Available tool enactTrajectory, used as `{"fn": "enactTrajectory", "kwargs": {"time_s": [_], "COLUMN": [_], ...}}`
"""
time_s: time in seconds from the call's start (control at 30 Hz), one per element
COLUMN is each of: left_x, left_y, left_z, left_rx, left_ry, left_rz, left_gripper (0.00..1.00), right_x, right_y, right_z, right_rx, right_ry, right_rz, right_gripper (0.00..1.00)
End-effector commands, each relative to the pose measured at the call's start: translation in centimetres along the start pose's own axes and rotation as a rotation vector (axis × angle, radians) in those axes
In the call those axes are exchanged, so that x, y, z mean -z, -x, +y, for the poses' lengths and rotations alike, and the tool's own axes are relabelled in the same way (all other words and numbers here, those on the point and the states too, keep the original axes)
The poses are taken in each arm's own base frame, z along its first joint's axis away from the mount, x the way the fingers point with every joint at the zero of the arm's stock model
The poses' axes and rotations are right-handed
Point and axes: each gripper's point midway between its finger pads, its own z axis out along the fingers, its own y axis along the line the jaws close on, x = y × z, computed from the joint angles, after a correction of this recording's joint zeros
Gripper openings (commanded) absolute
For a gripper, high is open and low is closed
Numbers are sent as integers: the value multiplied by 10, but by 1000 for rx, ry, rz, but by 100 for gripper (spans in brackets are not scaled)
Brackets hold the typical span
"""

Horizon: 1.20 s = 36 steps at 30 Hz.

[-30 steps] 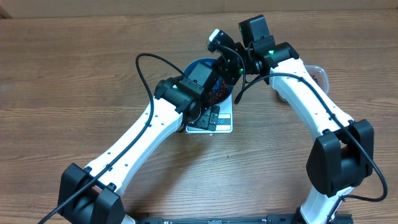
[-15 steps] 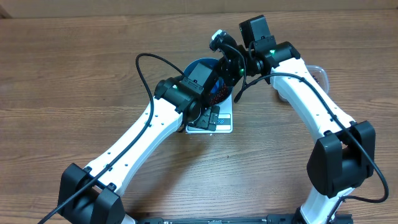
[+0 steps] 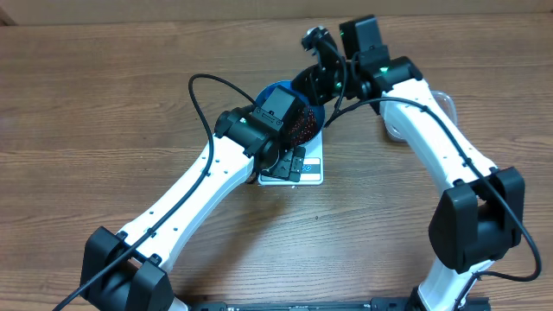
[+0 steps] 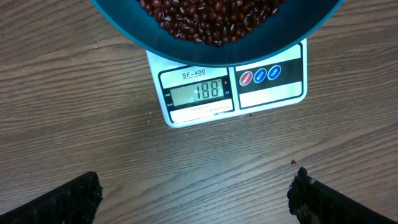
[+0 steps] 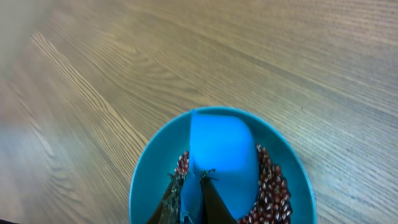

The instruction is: Scoop item into bowl and weigh 150g on scale

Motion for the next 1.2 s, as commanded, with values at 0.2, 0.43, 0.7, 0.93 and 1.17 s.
{"fn": "enactTrajectory", "kwargs": {"time_s": [0.2,0.43,0.7,0.93,1.17], "left_x": [-2,-2,-2,-2,-2], "left_y": [-3,-3,-3,-3,-3], "left_z": [-2,-2,-2,-2,-2], "left_rx": [-1,-1,-1,-1,-1], "left_ry": [-2,-2,-2,-2,-2], "left_rz": [8,8,8,8,8], "left_gripper": [100,100,100,100,100], "right_x": [37,37,36,35,46], "right_y": [25,25,25,19,30], "right_z": [1,1,-2,-4,15], "right_rx": [-70,-70,-53,-6,100], "right_ry": [127,130,109,94,173], "right_rz": [-97,-97,-97,-76,-125], "right_gripper": [4,4,4,4,4]}}
